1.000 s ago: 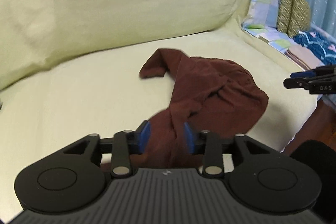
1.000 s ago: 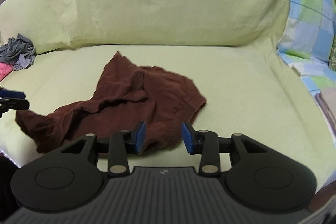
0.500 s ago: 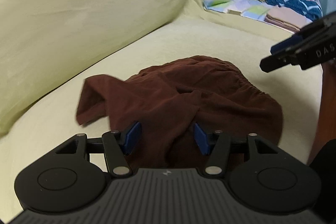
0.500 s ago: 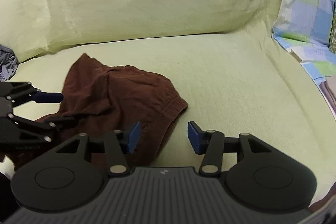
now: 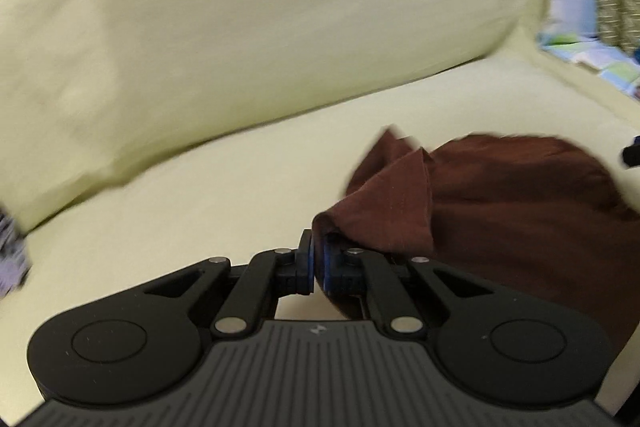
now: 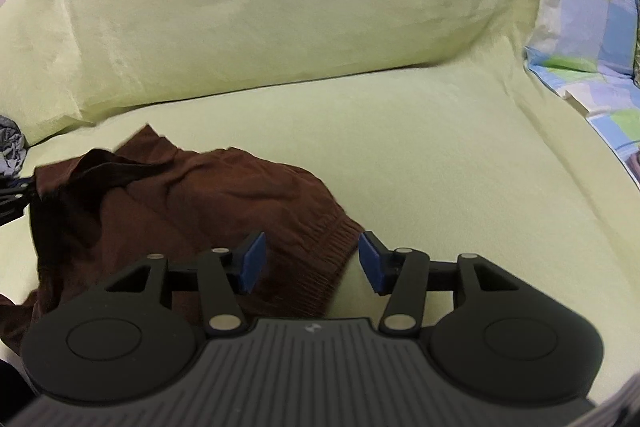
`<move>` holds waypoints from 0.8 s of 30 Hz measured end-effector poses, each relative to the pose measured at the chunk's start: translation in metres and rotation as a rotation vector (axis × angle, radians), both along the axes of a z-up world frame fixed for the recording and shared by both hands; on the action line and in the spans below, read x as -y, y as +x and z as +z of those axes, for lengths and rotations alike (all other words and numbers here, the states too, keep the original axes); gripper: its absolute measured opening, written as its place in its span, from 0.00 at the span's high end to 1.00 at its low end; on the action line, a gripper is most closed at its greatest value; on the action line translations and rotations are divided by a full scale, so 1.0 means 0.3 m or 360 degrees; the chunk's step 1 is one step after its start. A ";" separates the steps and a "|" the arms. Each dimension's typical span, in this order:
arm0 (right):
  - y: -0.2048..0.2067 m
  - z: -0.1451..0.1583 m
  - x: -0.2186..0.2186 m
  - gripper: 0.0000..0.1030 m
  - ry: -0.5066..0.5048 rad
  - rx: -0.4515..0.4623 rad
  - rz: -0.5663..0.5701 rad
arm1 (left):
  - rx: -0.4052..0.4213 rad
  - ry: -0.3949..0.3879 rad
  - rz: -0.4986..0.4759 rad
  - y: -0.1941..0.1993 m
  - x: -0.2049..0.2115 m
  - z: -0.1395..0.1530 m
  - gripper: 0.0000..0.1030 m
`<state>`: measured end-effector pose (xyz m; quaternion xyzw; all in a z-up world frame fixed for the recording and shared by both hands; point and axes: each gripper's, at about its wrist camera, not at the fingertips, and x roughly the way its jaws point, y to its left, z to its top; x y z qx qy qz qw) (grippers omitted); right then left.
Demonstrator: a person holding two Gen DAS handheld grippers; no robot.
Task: Fold clothes
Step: 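Lower the shorts onto the seat and open both grippers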
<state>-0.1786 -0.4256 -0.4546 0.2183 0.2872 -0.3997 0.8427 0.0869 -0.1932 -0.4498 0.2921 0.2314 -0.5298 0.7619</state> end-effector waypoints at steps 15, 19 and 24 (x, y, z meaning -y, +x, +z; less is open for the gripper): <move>0.033 0.070 -0.026 0.42 -0.0105 -0.0082 0.0055 | -0.0129 -0.0073 -0.0072 0.023 0.053 0.054 0.52; 0.023 0.053 0.016 0.41 -0.0102 -0.0088 0.0045 | -0.0093 -0.0070 -0.0119 -0.013 0.169 0.059 0.48; 0.018 0.021 0.068 0.38 -0.0084 -0.0084 0.0018 | -0.0074 -0.0043 -0.0012 0.046 0.221 0.041 0.48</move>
